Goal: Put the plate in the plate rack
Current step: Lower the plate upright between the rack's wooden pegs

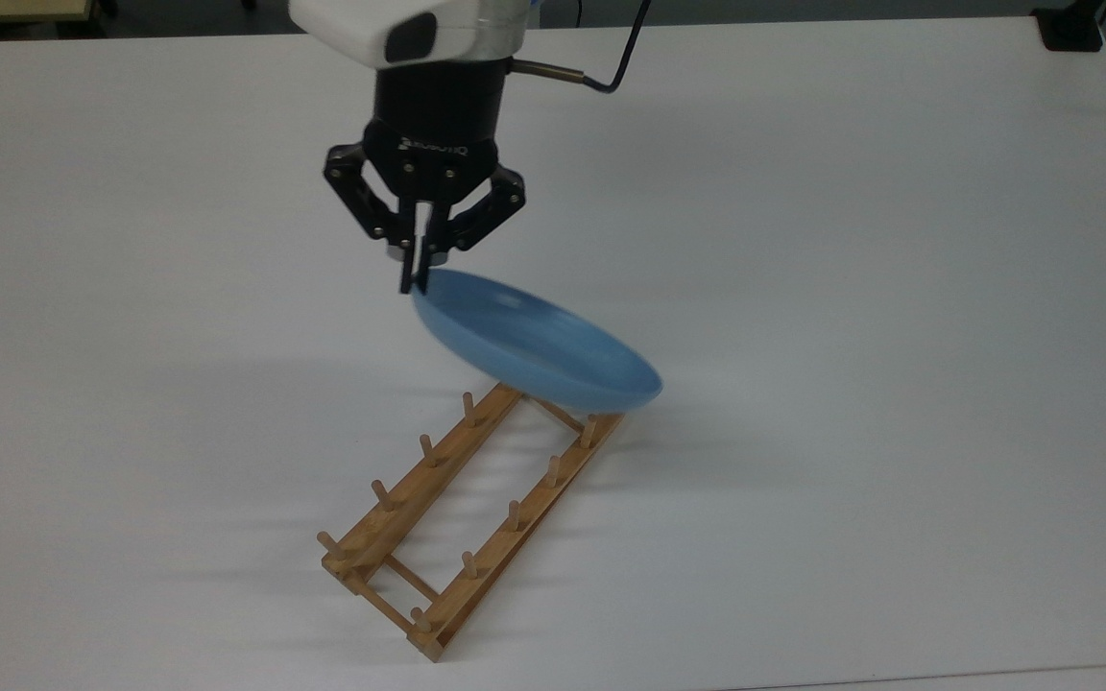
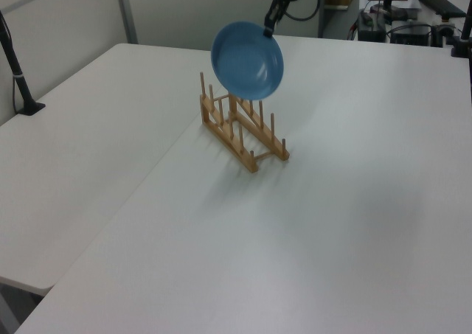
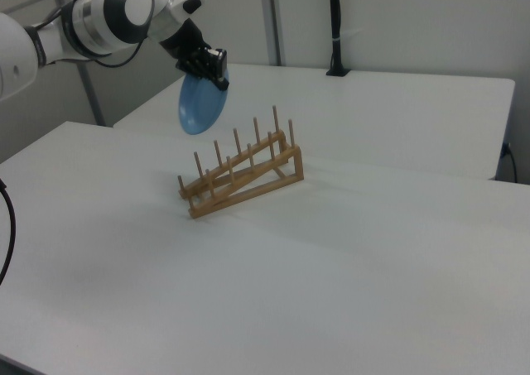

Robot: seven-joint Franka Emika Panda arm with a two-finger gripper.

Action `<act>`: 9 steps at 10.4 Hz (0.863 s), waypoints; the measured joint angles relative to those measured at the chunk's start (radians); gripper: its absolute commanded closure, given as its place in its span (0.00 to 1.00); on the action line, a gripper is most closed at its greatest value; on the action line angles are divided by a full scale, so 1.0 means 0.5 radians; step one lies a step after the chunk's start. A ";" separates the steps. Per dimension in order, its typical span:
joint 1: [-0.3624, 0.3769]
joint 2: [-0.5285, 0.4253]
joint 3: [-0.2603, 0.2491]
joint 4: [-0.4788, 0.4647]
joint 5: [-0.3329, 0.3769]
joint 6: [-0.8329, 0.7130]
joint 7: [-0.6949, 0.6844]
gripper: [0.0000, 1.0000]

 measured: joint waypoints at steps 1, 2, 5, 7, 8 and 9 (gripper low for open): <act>-0.016 0.004 0.000 -0.001 -0.083 0.091 0.107 1.00; -0.026 0.012 0.000 -0.003 -0.170 0.164 0.190 1.00; -0.023 0.071 0.003 -0.011 -0.530 0.216 0.473 1.00; -0.020 0.116 0.006 -0.026 -0.779 0.264 0.666 1.00; -0.018 0.131 0.008 -0.045 -0.855 0.293 0.735 1.00; -0.015 0.141 0.010 -0.064 -0.887 0.309 0.769 1.00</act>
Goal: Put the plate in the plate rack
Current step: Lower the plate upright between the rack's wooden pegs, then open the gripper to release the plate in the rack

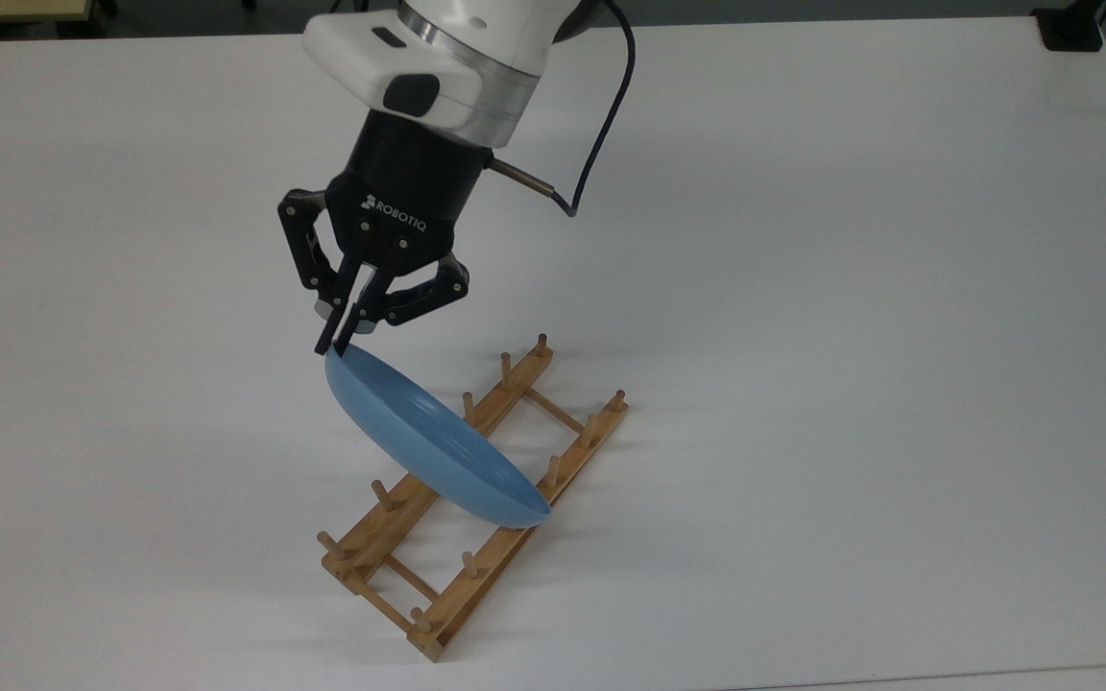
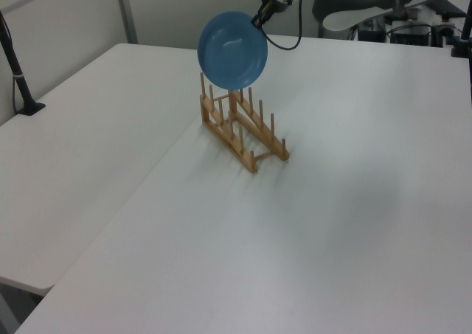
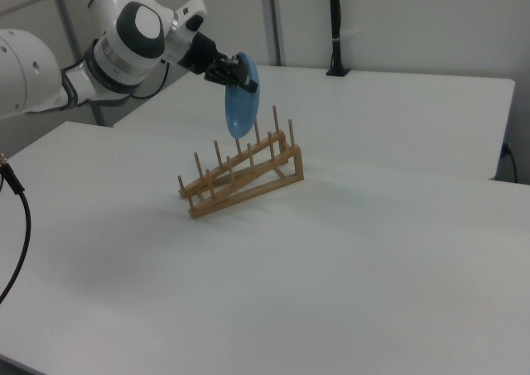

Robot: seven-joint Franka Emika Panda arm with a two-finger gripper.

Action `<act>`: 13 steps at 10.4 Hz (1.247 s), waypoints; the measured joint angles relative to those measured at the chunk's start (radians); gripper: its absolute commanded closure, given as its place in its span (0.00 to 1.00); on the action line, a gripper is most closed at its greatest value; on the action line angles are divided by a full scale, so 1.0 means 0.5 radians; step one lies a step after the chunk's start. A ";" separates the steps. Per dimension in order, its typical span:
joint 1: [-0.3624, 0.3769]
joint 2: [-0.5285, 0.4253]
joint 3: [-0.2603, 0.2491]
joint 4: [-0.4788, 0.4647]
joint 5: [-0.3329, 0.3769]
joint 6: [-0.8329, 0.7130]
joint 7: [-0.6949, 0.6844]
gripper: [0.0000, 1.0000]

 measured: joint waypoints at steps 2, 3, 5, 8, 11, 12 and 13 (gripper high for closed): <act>0.014 0.006 0.009 -0.023 -0.018 0.001 0.004 1.00; 0.029 0.008 0.014 -0.043 -0.040 0.001 0.005 1.00; 0.058 0.015 0.016 -0.098 -0.085 0.001 0.008 1.00; 0.091 0.024 0.019 -0.186 -0.220 0.002 0.031 0.93; 0.095 0.027 0.019 -0.207 -0.235 0.002 0.035 0.54; 0.095 0.030 0.019 -0.209 -0.235 0.002 0.035 0.39; 0.095 0.032 0.019 -0.210 -0.235 0.002 0.035 0.26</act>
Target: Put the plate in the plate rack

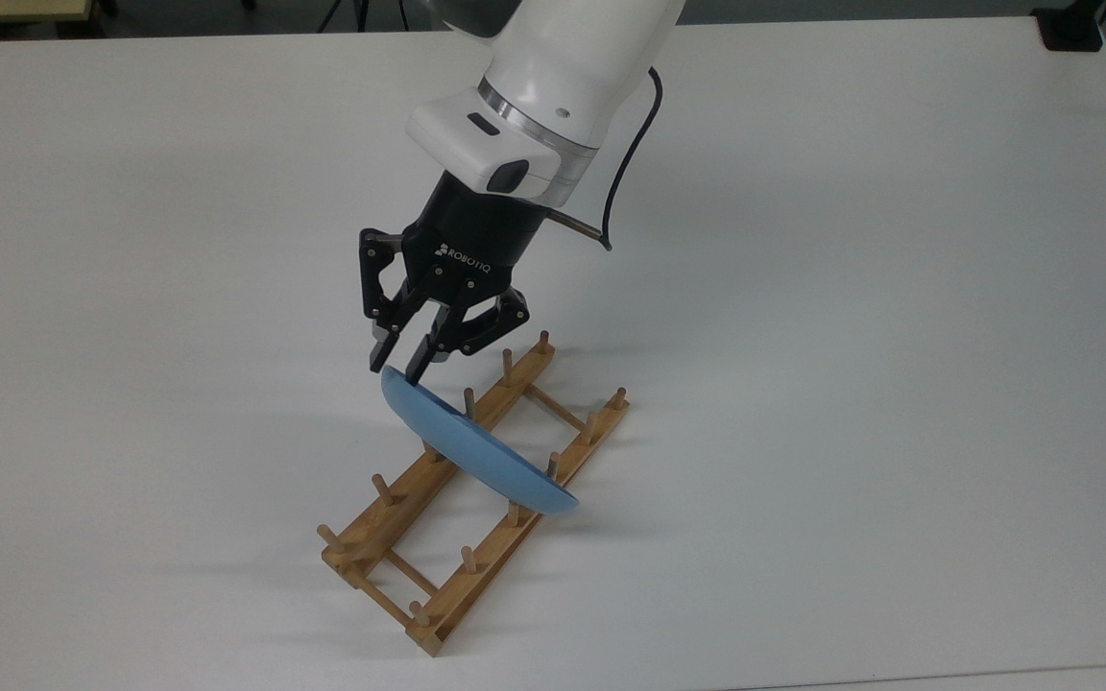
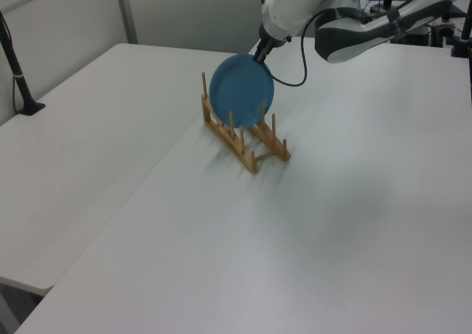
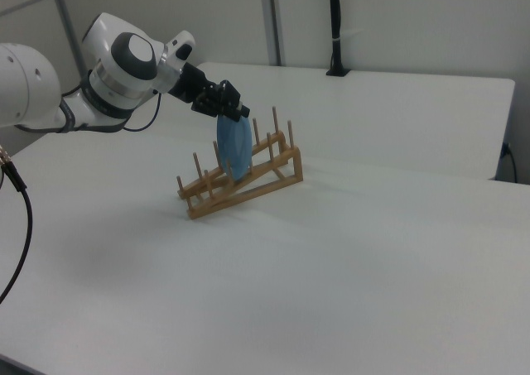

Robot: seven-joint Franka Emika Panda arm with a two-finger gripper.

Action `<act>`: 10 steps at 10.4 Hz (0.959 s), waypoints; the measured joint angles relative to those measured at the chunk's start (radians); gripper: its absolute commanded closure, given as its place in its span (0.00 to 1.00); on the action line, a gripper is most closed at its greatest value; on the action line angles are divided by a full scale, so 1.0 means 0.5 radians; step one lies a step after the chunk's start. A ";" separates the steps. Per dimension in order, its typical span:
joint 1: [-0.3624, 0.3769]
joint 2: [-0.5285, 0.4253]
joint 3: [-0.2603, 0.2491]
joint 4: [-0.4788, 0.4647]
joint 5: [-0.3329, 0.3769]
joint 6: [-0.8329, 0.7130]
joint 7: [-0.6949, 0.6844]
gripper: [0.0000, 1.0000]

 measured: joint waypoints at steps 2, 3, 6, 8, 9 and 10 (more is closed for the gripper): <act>0.000 0.002 0.000 -0.001 0.000 0.000 0.000 0.14; 0.000 0.002 0.000 -0.001 0.000 0.000 0.000 0.14; 0.001 -0.003 0.000 0.013 0.028 0.000 0.010 0.00; 0.003 -0.047 0.000 0.034 0.314 -0.023 0.010 0.00; 0.006 -0.088 0.001 0.038 0.463 -0.098 -0.004 0.00; 0.015 -0.137 0.004 0.038 0.631 -0.196 -0.043 0.00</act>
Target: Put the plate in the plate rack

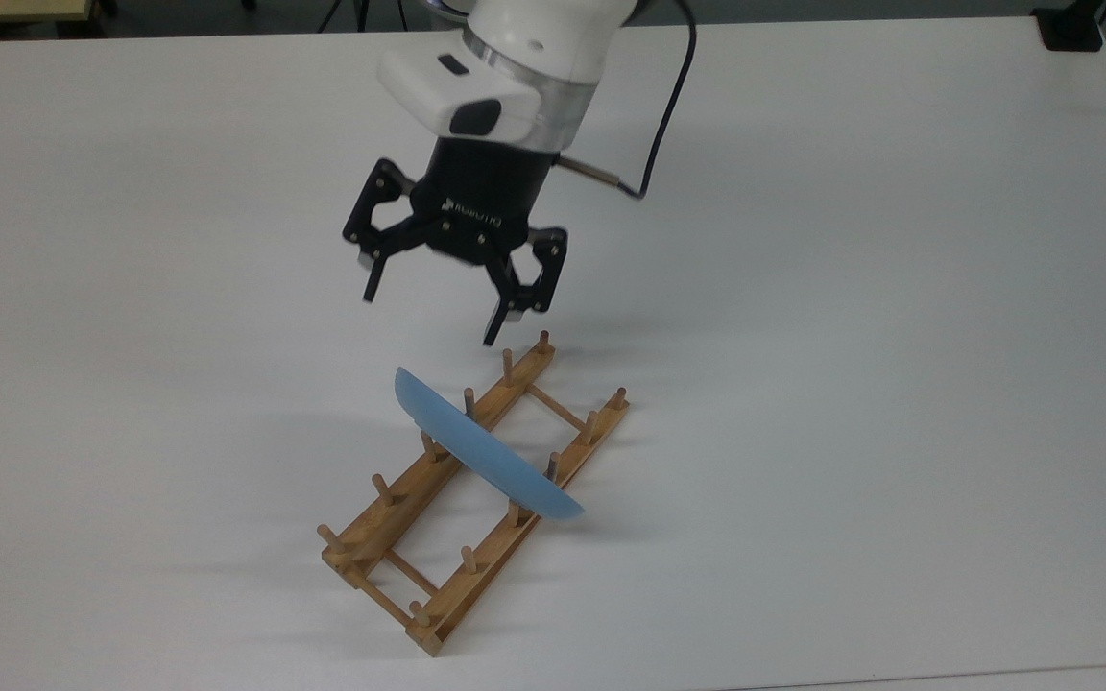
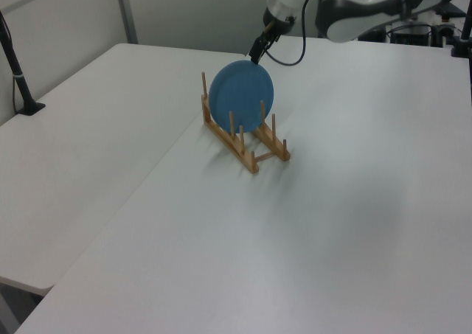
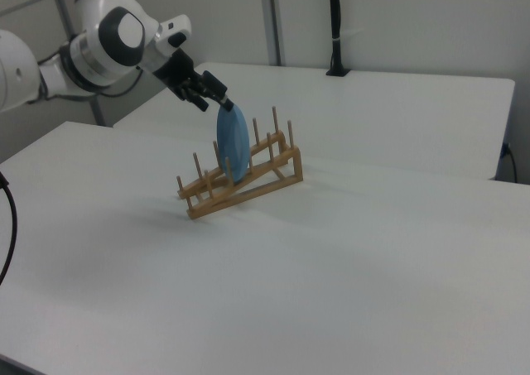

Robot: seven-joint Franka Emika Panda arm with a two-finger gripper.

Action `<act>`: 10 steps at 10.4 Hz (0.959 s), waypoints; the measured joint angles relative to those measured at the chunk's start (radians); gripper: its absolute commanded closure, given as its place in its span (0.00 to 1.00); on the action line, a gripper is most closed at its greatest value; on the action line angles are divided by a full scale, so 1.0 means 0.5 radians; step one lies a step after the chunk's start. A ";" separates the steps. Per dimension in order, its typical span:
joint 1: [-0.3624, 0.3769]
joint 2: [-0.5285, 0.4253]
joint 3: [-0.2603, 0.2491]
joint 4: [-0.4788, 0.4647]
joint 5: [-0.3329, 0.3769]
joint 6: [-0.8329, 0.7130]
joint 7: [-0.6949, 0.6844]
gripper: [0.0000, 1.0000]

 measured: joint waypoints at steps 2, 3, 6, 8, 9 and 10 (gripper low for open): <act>0.017 -0.109 0.000 0.002 0.354 -0.292 -0.177 0.00; 0.013 -0.173 -0.001 0.003 0.517 -0.490 -0.315 0.00; -0.049 -0.343 -0.013 0.002 0.829 -1.054 -0.735 0.00; -0.153 -0.449 -0.014 0.000 0.888 -1.320 -1.059 0.00; -0.194 -0.501 -0.014 -0.006 0.898 -1.415 -1.151 0.00; -0.204 -0.528 -0.017 -0.016 0.899 -1.454 -1.179 0.00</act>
